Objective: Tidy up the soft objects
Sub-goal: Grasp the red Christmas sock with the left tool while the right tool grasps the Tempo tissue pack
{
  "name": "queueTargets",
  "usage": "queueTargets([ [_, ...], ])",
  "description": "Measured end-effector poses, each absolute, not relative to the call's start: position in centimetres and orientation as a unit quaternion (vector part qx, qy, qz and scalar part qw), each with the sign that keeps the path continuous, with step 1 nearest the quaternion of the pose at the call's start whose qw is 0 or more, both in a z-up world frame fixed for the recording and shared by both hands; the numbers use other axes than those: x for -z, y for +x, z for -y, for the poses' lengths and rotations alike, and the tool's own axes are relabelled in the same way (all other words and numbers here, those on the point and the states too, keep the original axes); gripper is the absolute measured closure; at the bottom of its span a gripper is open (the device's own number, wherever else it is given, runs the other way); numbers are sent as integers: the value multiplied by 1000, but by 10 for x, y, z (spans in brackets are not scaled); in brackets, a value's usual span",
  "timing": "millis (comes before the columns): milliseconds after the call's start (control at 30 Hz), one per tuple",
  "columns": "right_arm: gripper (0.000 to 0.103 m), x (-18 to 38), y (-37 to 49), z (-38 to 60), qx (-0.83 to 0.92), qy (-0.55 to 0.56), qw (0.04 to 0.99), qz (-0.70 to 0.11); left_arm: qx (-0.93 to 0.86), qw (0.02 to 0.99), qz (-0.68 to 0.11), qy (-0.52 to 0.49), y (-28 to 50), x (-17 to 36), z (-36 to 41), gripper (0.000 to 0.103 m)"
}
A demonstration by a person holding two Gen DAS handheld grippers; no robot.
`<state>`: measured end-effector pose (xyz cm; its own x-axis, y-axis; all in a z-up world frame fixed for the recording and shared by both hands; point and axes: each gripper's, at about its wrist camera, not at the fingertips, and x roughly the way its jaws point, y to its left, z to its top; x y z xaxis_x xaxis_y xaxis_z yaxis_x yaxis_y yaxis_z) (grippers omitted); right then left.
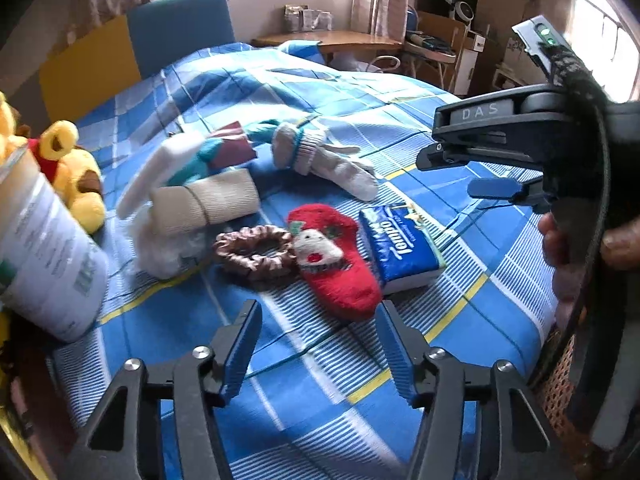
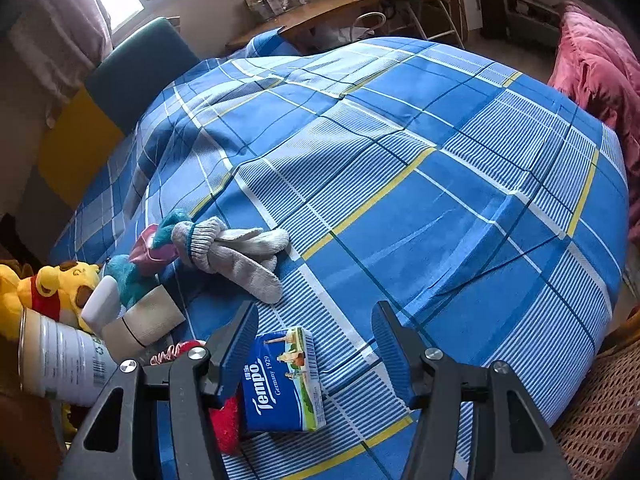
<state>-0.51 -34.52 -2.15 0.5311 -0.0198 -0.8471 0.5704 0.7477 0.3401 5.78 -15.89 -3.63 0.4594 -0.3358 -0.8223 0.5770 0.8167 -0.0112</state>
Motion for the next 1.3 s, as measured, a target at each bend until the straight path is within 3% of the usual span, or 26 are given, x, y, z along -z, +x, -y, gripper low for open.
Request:
queueTargets([
  [133,43,23,-5,346,177,311,818,-451,282,829,-473,96,76,44,164,52],
  [333,43,25,-5,347,176,316,815,-453,297,819,-487,62,91,47,176,53],
  [567,43,28,-3,347,175,317,811,-459,282,821,-485,100,103,65,194,53],
  [600,43,28,-3,347,175,316,811,-461,286,823,-482,96,104,64,193,66],
  [633,43,29,-2,347,173,316,810,-463,284,823,-481,98,104,64,191,87],
  [833,43,30,3,340,160,298,814,-472,301,833,-458,74,84,47,158,88],
  [1100,43,50,22,309,110,240,798,-542,254,844,-469,59,50,57,96,88],
  [1300,43,59,28,298,99,209,793,-564,239,843,-480,48,52,75,81,74],
])
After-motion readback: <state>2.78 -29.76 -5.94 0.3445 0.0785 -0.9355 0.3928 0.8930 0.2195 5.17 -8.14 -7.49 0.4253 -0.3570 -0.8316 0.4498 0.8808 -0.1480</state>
